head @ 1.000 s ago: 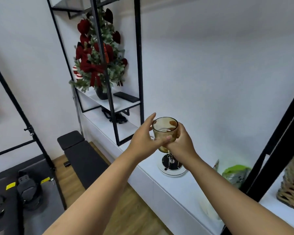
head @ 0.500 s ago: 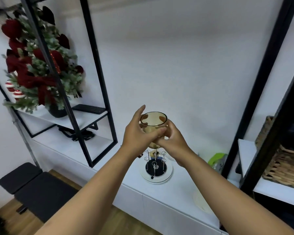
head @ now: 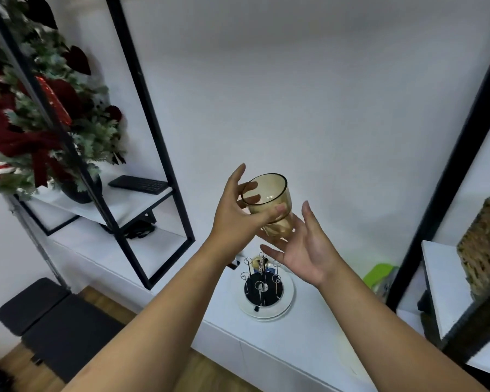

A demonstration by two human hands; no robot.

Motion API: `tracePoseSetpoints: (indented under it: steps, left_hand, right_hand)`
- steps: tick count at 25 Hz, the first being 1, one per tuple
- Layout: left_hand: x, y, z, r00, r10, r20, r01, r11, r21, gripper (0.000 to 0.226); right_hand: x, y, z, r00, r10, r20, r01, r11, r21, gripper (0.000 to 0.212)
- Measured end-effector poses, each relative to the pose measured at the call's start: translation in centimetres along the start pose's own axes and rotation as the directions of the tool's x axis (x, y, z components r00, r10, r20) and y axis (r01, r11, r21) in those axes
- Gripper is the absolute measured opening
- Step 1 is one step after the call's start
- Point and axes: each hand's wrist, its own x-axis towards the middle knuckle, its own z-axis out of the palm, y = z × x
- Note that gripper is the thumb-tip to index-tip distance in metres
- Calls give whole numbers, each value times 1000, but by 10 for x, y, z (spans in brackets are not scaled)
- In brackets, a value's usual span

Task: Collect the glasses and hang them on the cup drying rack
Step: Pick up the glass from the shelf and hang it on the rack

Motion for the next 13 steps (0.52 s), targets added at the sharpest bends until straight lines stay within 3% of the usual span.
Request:
tracePoseSetpoints:
  steps: [6,13]
  left_hand:
    - [31,-43,36,998,-45,35,47,997,-67,105]
    - [40,-114,45,967,-152,205,160,987,-21,105]
  right_hand:
    - [36,3,-41,999,53,-1,-52,988,144,71]
    - [49,36,-88,988,41,-151,0,965,261,64]
